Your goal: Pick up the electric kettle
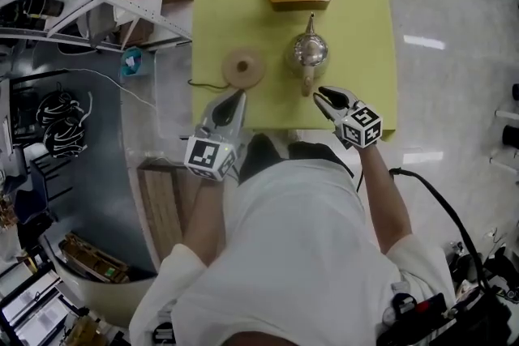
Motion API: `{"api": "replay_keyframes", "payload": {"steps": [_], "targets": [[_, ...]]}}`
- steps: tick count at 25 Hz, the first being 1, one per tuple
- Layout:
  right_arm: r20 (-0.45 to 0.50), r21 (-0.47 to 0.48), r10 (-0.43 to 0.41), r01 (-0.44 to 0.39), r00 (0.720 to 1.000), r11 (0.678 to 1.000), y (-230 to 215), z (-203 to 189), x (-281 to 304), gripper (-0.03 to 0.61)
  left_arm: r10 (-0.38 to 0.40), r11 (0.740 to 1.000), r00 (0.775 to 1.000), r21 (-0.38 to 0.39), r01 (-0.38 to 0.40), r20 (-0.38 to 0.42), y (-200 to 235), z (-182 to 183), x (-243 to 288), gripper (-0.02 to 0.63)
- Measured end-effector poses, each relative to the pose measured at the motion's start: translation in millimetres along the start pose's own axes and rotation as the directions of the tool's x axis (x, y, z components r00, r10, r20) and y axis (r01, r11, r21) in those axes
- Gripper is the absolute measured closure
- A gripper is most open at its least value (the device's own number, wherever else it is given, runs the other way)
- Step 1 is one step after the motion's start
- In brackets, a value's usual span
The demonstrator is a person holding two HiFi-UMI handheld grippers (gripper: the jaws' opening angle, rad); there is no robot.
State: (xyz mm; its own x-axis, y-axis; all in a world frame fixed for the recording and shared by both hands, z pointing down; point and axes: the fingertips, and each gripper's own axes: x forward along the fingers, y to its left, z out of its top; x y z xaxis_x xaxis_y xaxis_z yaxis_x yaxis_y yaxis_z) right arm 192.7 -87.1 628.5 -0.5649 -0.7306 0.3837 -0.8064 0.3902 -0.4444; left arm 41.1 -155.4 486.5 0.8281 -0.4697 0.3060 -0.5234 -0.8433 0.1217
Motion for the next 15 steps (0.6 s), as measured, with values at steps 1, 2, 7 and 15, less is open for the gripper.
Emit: {"api": "replay_keyframes", "payload": {"steps": [1,2,7,15], "targets": [[0.016,-0.010,-0.002,0.002,1.000,1.000,2.7,6.0,-5.5,0.503,0.003,1.000,1.000,0.004,-0.003,0.004,-2.4,2.1,-2.3,0.609],[0.030,-0.019,-0.003,0.003,1.000,1.000,5.4,11.3,-10.6,0.520,0.006,1.000,1.000,0.007,-0.006,0.009,-4.3,4.1,-4.4,0.611],[0.068,-0.045,0.007,-0.004,0.998,0.999,22.7,22.2,-23.8,0.574,0.038,0.999,0.999,0.007,-0.038,0.032,-7.8,6.4,-22.9,0.611],[0.051,-0.105,0.018,-0.013,0.999,0.994,58.2,16.5,-19.5,0.574,0.047,0.999,0.998,-0.002,-0.047,0.032,-9.0,-4.4,-56.8,0.611]]}}
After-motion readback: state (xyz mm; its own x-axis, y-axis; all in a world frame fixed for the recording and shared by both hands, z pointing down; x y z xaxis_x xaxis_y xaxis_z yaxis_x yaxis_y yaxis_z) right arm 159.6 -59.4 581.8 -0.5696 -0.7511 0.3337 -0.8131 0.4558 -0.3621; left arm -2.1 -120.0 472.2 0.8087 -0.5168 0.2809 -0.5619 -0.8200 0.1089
